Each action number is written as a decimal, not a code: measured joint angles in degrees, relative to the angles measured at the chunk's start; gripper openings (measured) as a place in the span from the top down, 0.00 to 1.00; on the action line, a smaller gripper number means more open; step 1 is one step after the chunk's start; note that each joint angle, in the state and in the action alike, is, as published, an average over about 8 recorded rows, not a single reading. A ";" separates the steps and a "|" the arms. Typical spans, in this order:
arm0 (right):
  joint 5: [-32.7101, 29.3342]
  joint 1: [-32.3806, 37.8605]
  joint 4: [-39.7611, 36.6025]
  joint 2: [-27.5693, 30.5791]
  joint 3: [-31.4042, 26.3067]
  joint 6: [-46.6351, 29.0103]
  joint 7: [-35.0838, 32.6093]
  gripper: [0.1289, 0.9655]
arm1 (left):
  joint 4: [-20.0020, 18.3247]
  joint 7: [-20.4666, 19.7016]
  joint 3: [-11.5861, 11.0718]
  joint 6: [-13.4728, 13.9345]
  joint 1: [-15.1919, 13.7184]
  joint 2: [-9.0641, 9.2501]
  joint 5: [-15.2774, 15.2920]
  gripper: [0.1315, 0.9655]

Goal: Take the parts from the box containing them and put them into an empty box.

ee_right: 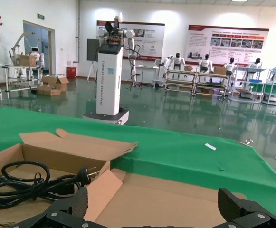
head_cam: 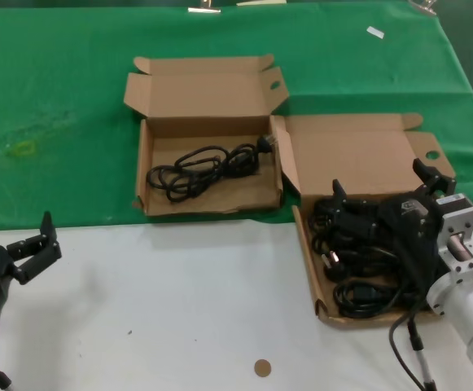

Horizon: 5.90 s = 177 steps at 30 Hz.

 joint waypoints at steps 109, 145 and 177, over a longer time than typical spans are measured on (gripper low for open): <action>0.00 0.00 0.00 0.00 0.00 0.00 0.00 0.00 | 0.00 0.00 0.00 0.00 0.00 0.00 0.00 0.00; 0.00 0.00 0.00 0.00 0.00 0.00 0.00 0.00 | 0.00 0.00 0.00 0.00 0.00 0.00 0.00 0.00; 0.00 0.00 0.00 0.00 0.00 0.00 0.00 0.00 | 0.00 0.00 0.00 0.00 0.00 0.00 0.00 0.00</action>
